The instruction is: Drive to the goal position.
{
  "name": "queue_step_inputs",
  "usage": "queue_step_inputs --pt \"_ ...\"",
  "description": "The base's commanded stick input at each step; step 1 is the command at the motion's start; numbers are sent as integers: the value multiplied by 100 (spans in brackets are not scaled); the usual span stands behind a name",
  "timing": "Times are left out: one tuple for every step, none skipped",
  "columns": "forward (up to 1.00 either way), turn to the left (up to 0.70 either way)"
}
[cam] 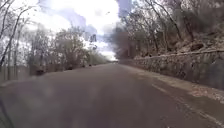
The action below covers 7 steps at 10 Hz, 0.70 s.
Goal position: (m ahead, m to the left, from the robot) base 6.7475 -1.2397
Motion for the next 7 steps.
queue_step_inputs --pt "68 0" --pt "67 0" --pt "67 0" --pt "67 0" --pt "67 0" --pt "67 0" --pt "67 0"
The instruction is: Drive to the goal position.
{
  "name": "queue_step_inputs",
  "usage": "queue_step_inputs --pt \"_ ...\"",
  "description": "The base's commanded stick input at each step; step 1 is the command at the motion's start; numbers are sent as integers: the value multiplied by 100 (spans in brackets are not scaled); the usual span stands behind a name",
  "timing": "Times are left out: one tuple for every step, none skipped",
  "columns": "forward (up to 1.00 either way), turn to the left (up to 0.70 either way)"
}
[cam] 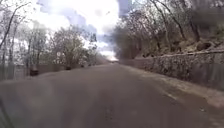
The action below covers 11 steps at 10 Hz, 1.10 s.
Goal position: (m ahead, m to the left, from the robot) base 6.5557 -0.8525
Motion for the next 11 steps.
queue_step_inputs --pt "67 0" --pt "67 0" --pt "67 0" --pt "68 0" --pt "68 0" --pt "68 0" --pt "68 0" --pt "68 0" --pt "68 0" --pt "68 0" --pt "68 0"
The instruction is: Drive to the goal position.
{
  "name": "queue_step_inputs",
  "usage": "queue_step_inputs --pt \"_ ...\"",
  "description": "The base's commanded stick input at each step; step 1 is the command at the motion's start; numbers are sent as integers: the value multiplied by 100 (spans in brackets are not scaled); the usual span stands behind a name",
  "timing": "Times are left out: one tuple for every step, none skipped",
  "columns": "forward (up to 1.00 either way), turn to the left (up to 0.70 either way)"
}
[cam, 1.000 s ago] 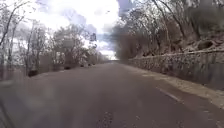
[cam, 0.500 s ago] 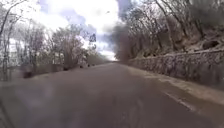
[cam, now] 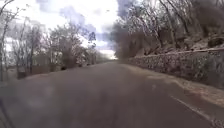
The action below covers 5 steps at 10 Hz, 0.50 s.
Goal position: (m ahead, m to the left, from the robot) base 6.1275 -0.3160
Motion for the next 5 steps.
queue_step_inputs --pt "68 0" --pt "68 0" --pt "68 0" --pt "68 0" --pt "68 0"
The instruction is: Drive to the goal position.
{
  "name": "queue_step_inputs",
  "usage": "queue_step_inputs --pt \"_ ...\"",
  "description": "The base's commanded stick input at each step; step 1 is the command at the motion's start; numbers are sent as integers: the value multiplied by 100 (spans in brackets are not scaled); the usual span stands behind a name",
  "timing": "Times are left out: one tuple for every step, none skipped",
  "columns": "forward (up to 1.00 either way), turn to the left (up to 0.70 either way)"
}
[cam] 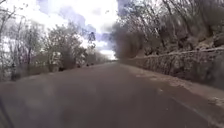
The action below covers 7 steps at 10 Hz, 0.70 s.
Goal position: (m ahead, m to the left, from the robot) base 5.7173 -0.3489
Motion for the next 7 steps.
queue_step_inputs --pt "68 0" --pt "68 0" --pt "68 0" --pt "70 0" --pt "70 0" --pt "70 0" --pt "70 0"
